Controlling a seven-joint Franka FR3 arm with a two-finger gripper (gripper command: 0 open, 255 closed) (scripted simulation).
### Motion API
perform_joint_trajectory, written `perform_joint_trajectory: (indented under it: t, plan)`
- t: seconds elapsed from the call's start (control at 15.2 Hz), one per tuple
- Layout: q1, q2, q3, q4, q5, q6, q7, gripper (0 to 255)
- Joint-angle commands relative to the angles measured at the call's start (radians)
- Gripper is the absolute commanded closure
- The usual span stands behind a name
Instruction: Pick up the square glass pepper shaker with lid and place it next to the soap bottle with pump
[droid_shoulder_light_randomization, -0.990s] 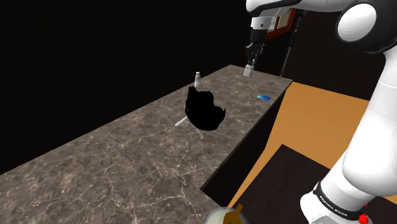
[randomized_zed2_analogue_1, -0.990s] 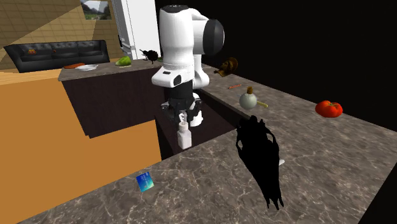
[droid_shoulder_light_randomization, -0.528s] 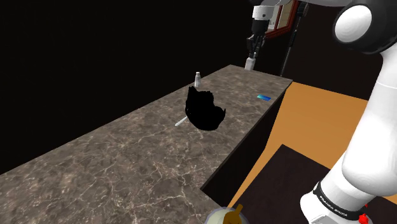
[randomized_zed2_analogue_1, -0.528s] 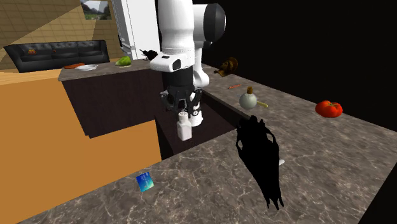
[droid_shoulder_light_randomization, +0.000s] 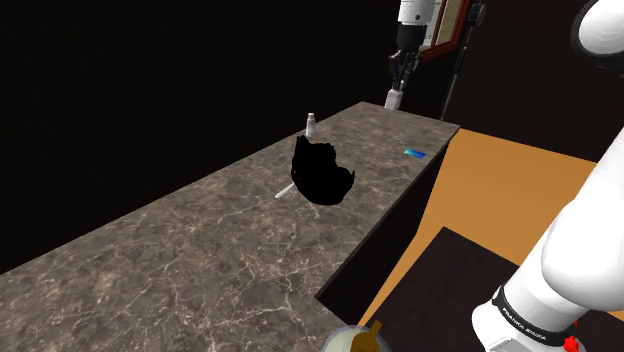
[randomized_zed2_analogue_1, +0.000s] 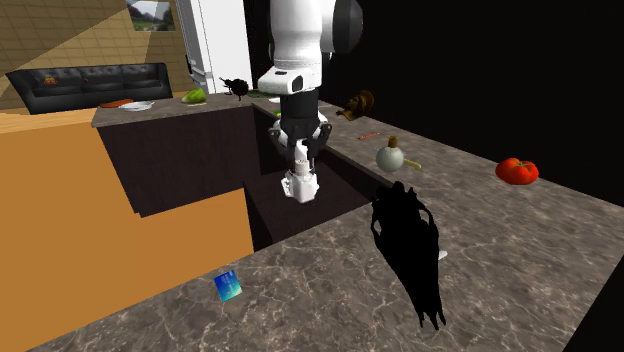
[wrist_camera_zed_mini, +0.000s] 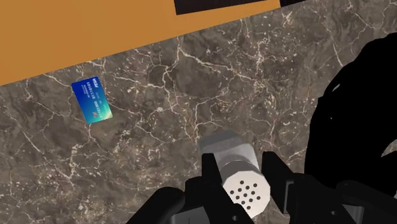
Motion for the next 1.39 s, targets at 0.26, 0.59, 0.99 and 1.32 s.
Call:
perform_joint_trajectory:
  t: [0.26,0.59,0.99,1.32]
  plan:
    - [0.063,-0.209,0.074,-0.233,-0.066,0.036,0.145,255]
    - [0.096,-0.355,0.15,-0.381,-0.086,0.038,0.262,255]
    - [0.131,-0.501,0.25,-0.516,-0.073,0.025,0.397,255]
    - [0.164,-0.598,0.337,-0.597,-0.038,0.006,0.509,255]
